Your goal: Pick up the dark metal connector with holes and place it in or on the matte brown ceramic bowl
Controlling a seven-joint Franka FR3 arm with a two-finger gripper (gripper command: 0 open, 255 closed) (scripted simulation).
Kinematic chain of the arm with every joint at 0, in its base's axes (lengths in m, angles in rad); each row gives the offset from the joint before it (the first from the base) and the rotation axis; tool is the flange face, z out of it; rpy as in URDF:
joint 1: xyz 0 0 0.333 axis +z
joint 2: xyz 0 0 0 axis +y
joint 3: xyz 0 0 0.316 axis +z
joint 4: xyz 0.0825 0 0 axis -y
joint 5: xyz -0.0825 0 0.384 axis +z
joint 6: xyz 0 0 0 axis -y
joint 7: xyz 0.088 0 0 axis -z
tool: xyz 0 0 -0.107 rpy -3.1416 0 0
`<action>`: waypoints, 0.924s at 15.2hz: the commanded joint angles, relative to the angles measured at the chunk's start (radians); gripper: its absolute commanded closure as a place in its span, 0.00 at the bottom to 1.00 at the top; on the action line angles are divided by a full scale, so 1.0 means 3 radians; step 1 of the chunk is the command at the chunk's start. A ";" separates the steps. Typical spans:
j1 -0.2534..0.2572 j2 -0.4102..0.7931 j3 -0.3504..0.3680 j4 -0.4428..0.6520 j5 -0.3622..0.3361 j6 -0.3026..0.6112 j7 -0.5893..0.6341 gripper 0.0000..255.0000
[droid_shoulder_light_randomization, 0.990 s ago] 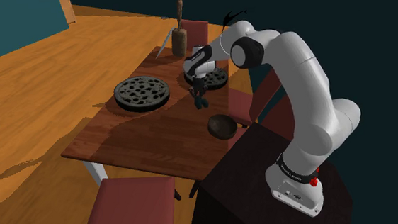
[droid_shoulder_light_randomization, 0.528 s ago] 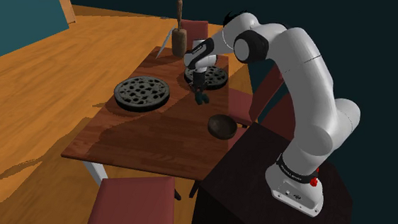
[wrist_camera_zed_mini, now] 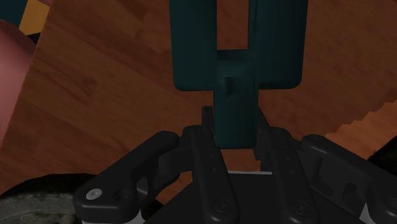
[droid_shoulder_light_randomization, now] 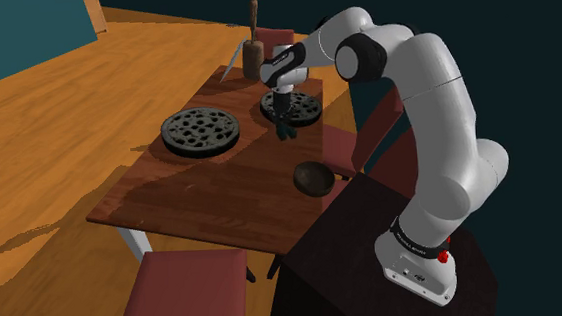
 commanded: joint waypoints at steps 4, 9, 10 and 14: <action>0.0068 -0.0447 -0.0028 -0.0734 -0.0015 0.0284 -0.0026 1.00; 0.0156 -0.0983 -0.0061 -0.1721 -0.0035 0.0738 -0.0046 1.00; 0.0172 -0.1081 -0.0067 -0.1900 -0.0041 0.0820 -0.0048 1.00; 0.0228 -0.1451 -0.0094 -0.2572 -0.0071 0.1127 -0.0042 1.00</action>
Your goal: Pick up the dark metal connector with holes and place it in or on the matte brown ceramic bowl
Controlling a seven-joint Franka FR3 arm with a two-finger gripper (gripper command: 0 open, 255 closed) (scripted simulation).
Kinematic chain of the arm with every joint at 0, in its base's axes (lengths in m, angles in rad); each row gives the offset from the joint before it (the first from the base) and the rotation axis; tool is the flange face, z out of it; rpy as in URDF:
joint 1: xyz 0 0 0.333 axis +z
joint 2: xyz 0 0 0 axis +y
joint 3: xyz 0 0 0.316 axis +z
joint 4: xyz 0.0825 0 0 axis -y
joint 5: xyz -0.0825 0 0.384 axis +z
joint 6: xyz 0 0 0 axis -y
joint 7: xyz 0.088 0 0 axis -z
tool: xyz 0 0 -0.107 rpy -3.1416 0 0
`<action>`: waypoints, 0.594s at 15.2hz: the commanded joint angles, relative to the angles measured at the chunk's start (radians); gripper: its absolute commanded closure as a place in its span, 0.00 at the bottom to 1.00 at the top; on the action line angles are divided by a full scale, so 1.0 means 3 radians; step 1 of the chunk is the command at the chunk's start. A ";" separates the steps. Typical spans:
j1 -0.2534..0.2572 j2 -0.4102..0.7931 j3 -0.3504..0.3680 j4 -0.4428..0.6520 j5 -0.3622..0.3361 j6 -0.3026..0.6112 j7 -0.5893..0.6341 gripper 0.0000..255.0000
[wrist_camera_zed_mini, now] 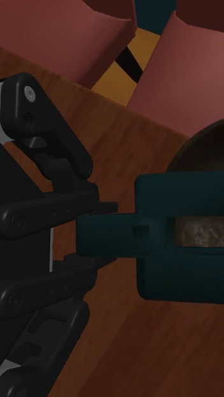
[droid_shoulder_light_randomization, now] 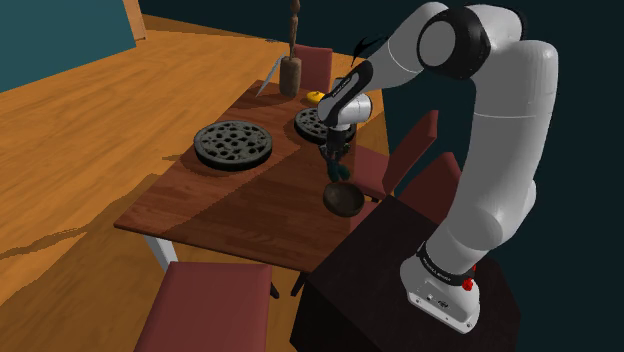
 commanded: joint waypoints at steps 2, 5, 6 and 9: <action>0.0045 -0.0278 -0.0021 -0.0505 -0.0029 0.0233 0.0016 1.00; 0.0080 -0.0535 -0.0044 -0.0959 -0.0068 0.0436 0.0038 1.00; 0.0091 -0.0619 -0.0053 -0.1106 -0.0084 0.0502 0.0049 1.00; 0.0079 -0.0543 -0.0031 -0.1138 -0.0042 0.0607 0.0018 1.00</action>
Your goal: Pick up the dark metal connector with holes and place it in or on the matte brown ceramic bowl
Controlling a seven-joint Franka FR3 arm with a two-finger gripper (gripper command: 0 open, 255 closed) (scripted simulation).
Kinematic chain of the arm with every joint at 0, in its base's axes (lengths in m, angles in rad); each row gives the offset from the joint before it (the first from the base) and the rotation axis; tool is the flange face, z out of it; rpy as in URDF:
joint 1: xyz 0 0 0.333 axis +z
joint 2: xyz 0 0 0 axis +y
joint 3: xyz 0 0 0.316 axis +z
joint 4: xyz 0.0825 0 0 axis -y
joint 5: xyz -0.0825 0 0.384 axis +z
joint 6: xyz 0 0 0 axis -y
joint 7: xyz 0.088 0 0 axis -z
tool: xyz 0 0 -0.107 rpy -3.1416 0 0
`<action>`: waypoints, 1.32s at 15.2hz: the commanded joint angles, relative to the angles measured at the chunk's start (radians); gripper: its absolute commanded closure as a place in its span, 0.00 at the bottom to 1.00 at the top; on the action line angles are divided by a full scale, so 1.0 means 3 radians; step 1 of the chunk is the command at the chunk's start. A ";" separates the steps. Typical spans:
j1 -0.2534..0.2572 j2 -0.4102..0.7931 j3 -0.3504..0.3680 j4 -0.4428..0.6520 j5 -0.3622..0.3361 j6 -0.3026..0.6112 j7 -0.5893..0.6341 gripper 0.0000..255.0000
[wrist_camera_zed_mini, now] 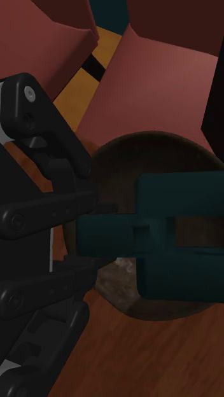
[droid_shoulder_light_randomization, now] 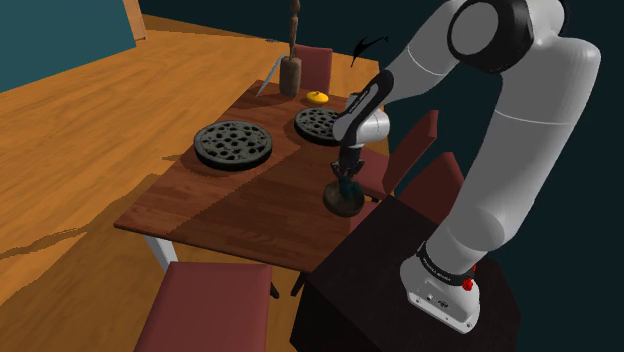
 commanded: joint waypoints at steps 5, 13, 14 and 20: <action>-0.0045 0.0275 0.0079 0.0021 0.0133 0.0250 -0.0092 1.00; -0.0090 0.0467 0.0141 0.0065 0.0214 0.0396 -0.0151 1.00; -0.0090 0.0467 0.0141 0.0065 0.0214 0.0396 -0.0151 1.00; -0.0089 0.0466 0.0141 0.0063 0.0213 0.0396 -0.0150 0.00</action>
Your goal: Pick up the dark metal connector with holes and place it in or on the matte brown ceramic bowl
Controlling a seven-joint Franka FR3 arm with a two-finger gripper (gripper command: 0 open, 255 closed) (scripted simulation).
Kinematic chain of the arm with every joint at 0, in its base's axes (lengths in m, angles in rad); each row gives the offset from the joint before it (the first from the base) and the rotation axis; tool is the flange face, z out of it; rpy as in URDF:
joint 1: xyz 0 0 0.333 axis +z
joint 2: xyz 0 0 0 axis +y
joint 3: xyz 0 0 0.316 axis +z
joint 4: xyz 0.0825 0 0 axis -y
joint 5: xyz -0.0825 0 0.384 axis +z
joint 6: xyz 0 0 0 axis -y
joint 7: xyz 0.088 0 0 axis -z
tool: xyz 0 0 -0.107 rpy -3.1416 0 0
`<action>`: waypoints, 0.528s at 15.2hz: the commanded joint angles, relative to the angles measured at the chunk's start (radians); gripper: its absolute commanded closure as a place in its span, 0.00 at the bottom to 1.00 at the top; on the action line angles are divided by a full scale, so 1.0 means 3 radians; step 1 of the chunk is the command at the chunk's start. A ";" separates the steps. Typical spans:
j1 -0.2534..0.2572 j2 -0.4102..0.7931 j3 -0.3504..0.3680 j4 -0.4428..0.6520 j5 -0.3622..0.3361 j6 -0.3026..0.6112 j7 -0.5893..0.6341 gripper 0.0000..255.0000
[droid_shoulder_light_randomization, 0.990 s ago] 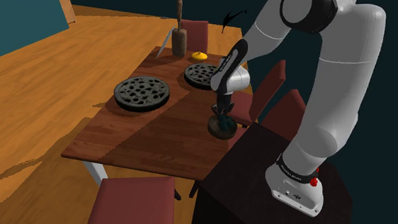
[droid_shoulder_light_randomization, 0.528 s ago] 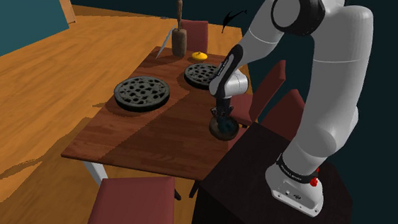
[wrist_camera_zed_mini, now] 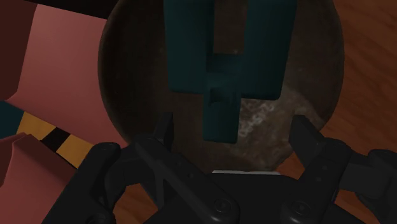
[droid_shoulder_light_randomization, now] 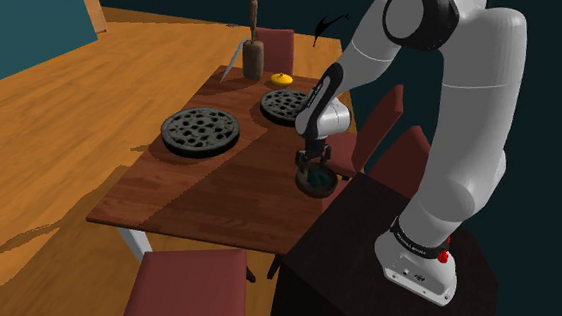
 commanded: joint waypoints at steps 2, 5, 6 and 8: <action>-0.0001 0.0002 0.0000 0.0001 0.0000 0.0000 -0.0001 0.00; 0.0082 -0.0348 -0.0123 -0.0017 -0.0159 -0.0327 0.0114 0.00; 0.0097 -0.0436 -0.0148 -0.0014 -0.0202 -0.0415 0.0145 0.00; 0.0094 -0.0437 -0.0145 -0.0015 -0.0203 -0.0415 0.0146 0.00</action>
